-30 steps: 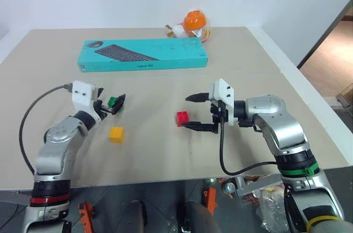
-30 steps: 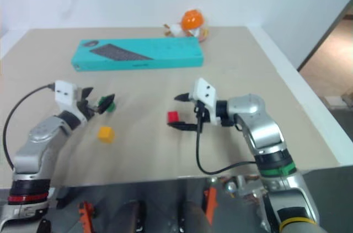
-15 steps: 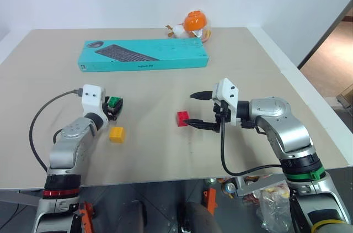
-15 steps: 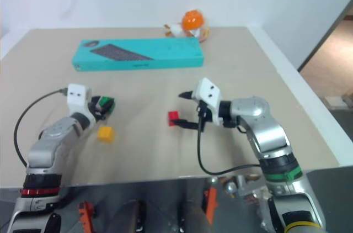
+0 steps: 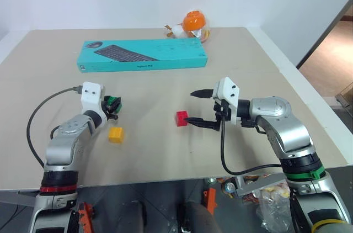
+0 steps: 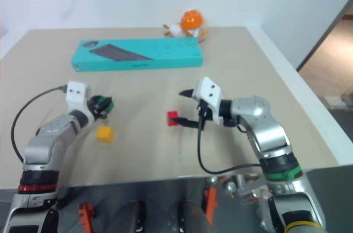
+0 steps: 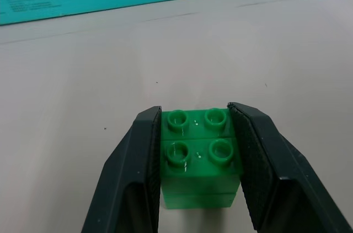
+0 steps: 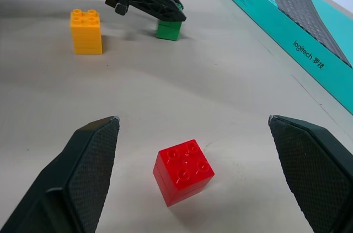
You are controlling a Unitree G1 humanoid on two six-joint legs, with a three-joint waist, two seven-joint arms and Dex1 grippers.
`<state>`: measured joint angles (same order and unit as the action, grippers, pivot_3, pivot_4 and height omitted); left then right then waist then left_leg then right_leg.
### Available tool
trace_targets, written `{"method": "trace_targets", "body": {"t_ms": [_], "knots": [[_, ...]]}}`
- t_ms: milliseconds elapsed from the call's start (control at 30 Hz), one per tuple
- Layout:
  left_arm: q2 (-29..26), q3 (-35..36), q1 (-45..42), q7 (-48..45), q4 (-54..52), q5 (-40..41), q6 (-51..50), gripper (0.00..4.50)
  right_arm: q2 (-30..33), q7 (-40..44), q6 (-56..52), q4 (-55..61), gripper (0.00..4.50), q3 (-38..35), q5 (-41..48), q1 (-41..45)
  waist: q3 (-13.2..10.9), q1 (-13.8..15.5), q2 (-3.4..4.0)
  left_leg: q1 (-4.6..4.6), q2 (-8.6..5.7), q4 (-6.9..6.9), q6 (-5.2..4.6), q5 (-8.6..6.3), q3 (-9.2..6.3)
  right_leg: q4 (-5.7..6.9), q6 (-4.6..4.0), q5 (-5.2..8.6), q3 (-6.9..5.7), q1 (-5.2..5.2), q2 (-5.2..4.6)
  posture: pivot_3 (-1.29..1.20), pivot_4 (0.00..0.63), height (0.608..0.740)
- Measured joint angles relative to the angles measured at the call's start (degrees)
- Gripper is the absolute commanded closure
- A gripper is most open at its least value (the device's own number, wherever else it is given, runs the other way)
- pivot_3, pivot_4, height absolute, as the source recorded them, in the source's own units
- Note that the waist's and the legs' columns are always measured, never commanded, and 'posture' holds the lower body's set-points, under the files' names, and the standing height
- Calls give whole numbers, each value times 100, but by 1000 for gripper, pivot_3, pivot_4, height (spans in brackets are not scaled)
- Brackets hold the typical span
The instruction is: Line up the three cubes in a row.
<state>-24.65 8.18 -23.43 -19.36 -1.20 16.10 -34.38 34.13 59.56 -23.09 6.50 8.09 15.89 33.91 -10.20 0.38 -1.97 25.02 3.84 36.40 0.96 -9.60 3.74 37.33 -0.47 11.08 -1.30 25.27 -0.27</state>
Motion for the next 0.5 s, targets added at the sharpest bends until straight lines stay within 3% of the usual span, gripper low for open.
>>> {"method": "trace_targets", "body": {"t_ms": [167,367,500], "knots": [[-559,-380,-7,-768,22,-237,512,3195,2,52,-396,207,0,-5,375,1,0,5,0,4,0,-1,1,-1,1,-1,-4,3,0,2,-4,0,150,740],[-1243,-735,-351,-3142,76,63,2002,3195,221,95,-665,543,0,-60,628,-72,-1,10,0,9,-4,-1,2,-1,2,-4,-29,20,-4,3,-14,0,150,740],[-1363,-1104,-620,-4180,298,123,2330,3195,331,24,-680,604,0,-139,640,-198,0,8,0,7,-5,0,1,-1,7,-5,-26,20,0,2,-13,0,150,740]]}}
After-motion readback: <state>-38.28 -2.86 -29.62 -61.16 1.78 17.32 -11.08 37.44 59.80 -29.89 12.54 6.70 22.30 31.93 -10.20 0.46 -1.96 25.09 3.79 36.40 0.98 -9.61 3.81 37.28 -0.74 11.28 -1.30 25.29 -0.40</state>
